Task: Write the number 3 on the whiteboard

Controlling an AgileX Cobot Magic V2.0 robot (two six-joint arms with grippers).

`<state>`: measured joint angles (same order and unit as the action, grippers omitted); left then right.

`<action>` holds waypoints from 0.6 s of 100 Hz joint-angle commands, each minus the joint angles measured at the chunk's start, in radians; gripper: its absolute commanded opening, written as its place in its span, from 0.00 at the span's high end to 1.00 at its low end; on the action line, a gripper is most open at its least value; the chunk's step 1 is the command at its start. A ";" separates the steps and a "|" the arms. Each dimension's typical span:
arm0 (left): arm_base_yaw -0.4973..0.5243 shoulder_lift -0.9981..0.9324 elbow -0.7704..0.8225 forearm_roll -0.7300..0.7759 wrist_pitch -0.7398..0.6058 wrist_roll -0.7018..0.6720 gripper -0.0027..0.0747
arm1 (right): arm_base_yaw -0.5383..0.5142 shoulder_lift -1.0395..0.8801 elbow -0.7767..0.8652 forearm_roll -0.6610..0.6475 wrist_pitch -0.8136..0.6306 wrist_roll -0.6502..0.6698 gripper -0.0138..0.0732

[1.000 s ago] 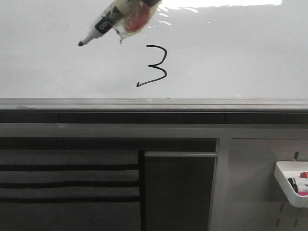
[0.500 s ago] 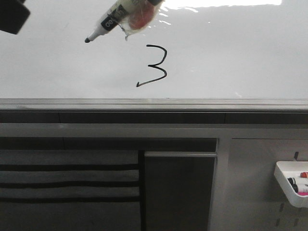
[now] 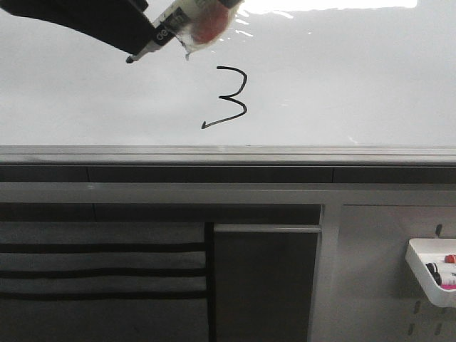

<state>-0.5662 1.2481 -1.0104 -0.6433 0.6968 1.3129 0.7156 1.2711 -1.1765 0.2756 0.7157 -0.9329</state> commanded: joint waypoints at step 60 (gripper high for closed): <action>-0.037 0.020 -0.047 -0.027 -0.020 0.087 0.87 | -0.005 -0.024 -0.023 0.009 -0.038 -0.011 0.87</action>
<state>-0.5976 1.2903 -1.0191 -0.6378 0.7094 1.3994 0.7156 1.2711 -1.1765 0.2756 0.7262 -0.9355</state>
